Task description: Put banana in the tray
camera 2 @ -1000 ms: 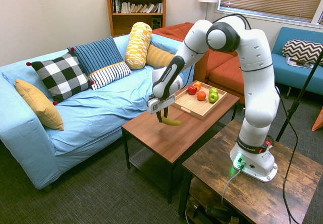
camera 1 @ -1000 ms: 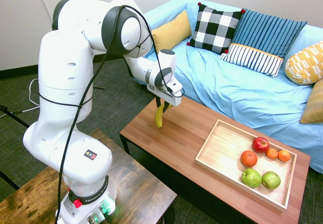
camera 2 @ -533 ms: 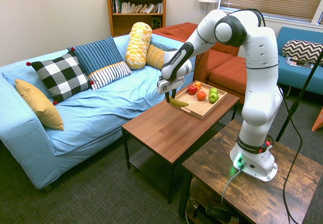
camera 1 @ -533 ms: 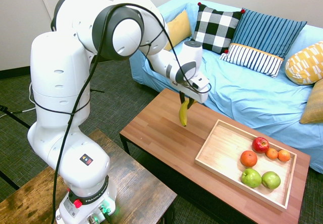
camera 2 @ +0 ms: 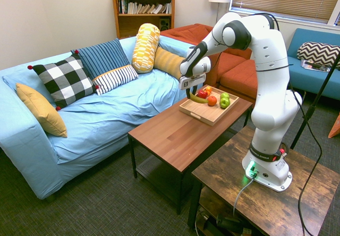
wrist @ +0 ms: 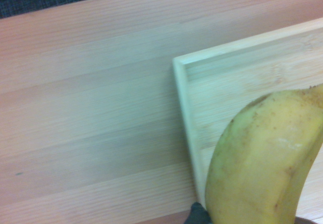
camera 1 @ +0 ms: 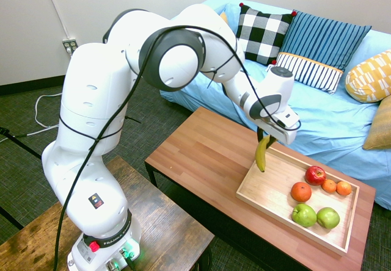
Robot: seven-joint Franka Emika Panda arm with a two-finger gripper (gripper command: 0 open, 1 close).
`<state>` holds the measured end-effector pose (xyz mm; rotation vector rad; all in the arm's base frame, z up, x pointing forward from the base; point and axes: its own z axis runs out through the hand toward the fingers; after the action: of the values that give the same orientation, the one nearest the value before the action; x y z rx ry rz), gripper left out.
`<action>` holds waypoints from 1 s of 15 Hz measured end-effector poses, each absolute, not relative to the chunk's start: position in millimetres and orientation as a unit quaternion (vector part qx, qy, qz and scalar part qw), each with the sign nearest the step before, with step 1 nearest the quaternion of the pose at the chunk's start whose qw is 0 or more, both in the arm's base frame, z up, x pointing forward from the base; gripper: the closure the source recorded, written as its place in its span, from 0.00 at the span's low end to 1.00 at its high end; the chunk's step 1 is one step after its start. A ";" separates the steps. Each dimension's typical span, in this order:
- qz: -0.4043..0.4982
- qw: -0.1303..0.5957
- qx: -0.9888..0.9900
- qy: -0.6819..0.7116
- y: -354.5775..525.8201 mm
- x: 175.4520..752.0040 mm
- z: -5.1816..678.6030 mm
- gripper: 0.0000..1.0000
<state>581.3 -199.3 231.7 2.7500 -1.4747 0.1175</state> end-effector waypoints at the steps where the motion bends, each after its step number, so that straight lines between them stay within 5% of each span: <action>1: 0.036 0.008 0.878 -0.477 -216.6 582.3 227.6 1.00; 13: -0.027 -0.001 0.870 -0.493 -279.6 596.0 108.7 1.00; 14: -0.029 -0.002 0.871 -0.491 -279.7 596.6 104.6 0.00; 15: -0.030 -0.004 0.871 -0.490 -280.1 597.3 103.1 0.00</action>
<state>597.3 -280.1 103.1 2.7427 -1.5436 -0.0942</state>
